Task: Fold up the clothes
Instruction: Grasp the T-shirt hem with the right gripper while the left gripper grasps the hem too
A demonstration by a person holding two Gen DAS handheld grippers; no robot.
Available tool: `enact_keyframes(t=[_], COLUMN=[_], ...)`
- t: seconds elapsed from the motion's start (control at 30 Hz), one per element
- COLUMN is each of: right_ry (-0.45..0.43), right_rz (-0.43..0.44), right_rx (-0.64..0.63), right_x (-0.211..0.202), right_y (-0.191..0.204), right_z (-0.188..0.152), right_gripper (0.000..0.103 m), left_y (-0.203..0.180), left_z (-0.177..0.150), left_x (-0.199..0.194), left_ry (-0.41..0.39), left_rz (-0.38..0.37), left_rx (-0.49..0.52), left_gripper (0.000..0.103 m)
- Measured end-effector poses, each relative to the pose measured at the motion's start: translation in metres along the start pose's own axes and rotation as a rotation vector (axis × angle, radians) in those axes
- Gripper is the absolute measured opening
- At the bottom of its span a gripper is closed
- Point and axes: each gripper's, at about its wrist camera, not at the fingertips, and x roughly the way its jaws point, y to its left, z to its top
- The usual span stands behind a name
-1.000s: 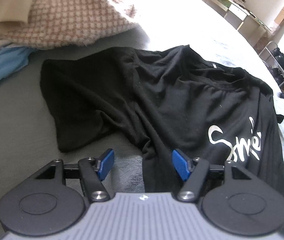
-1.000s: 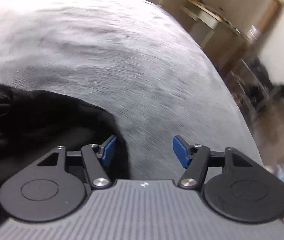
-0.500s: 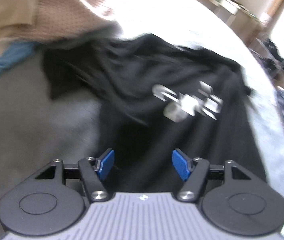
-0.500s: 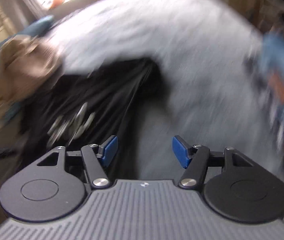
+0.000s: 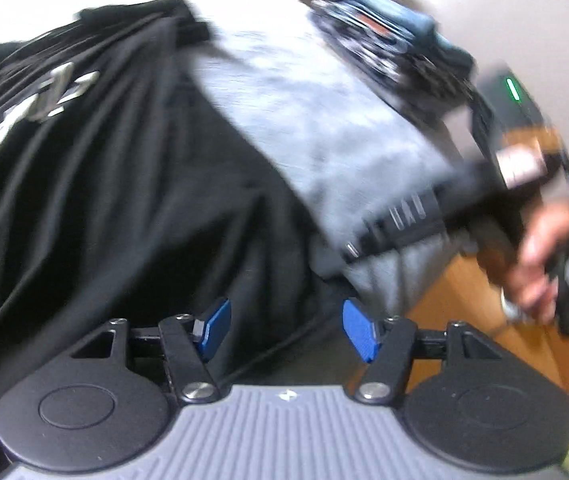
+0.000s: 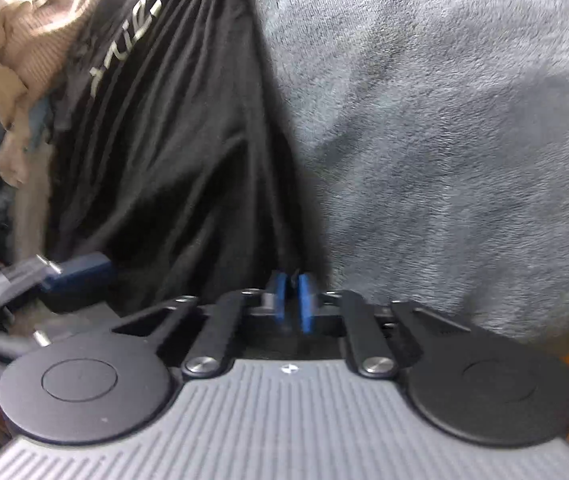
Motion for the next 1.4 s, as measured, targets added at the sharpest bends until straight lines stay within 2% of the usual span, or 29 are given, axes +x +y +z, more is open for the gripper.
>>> enact_keyframes(t=[0.13, 0.2, 0.23, 0.27, 0.33, 0.4, 0.47, 0.53, 0.6, 0.67, 0.7, 0.73, 0.83, 0.97, 1.07, 1.23, 1.27, 1.3, 1.33, 1.4], right_ry=[-0.036, -0.039, -0.034, -0.028, -0.010, -0.002, 0.001, 0.001, -0.005, -0.029, -0.047, -0.064, -0.086, -0.082, -0.056, -0.022, -0.011, 0.001, 0.005, 0.003], right_rz=[0.149, 0.216, 0.248, 0.280, 0.331, 0.358, 0.381, 0.406, 0.451, 0.472, 0.475, 0.477, 0.448, 0.331, 0.276, 0.268, 0.264, 0.238, 0.208, 0.168], right_rx=[0.119, 0.167, 0.192, 0.218, 0.263, 0.298, 0.332, 0.371, 0.425, 0.457, 0.459, 0.454, 0.434, 0.347, 0.285, 0.166, 0.135, 0.106, 0.087, 0.077], right_x=[-0.010, -0.007, -0.005, -0.002, 0.003, 0.010, 0.012, 0.013, 0.014, 0.013, 0.009, 0.004, -0.008, -0.021, -0.022, -0.004, -0.001, 0.002, 0.000, -0.009], right_y=[-0.004, -0.005, -0.005, -0.004, -0.002, 0.001, -0.001, -0.005, -0.010, -0.011, -0.011, -0.012, -0.013, -0.013, -0.018, -0.013, -0.012, -0.009, -0.007, -0.004], right_z=[0.014, 0.019, 0.024, 0.030, 0.039, 0.045, 0.049, 0.053, 0.056, 0.057, 0.056, 0.055, 0.051, 0.040, 0.032, 0.038, 0.040, 0.042, 0.042, 0.037], right_gripper=[0.001, 0.001, 0.001, 0.001, 0.001, 0.002, 0.004, 0.006, 0.008, 0.018, 0.028, 0.032, 0.035, 0.039, 0.041, 0.041, 0.040, 0.027, 0.004, 0.004], left_y=[-0.017, -0.015, -0.013, -0.010, 0.002, 0.017, 0.034, 0.051, 0.071, 0.089, 0.098, 0.104, 0.112, 0.111, 0.104, 0.095, 0.094, 0.093, 0.093, 0.094], left_z=[0.000, 0.002, 0.003, 0.003, 0.005, 0.007, 0.008, 0.008, 0.006, 0.004, 0.003, 0.002, -0.002, -0.014, -0.025, -0.039, -0.041, -0.044, -0.046, -0.051], left_x=[0.009, 0.013, 0.014, 0.015, 0.017, 0.017, 0.015, 0.013, 0.011, 0.010, 0.010, 0.009, 0.003, -0.005, -0.013, -0.021, -0.022, -0.022, -0.023, -0.024], left_ry=[-0.006, -0.023, -0.031, -0.037, -0.045, -0.052, -0.063, -0.074, -0.083, -0.090, -0.094, -0.097, -0.100, -0.082, -0.064, -0.033, -0.027, -0.021, -0.016, -0.011], left_rz=[0.017, 0.024, 0.030, 0.037, 0.049, 0.059, 0.057, 0.051, 0.034, 0.014, 0.008, 0.005, 0.006, 0.011, 0.026, 0.047, 0.051, 0.055, 0.057, 0.060], left_rx=[0.078, 0.057, 0.038, 0.012, -0.052, -0.116, -0.193, -0.273, -0.362, -0.439, -0.473, -0.496, -0.527, -0.534, -0.512, -0.485, -0.485, -0.488, -0.491, -0.504], left_gripper=[0.063, 0.062, 0.057, 0.053, 0.037, 0.026, 0.023, 0.014, 0.012, 0.012, 0.012, 0.012, 0.012, 0.017, 0.020, 0.023, 0.023, 0.023, 0.023, 0.023])
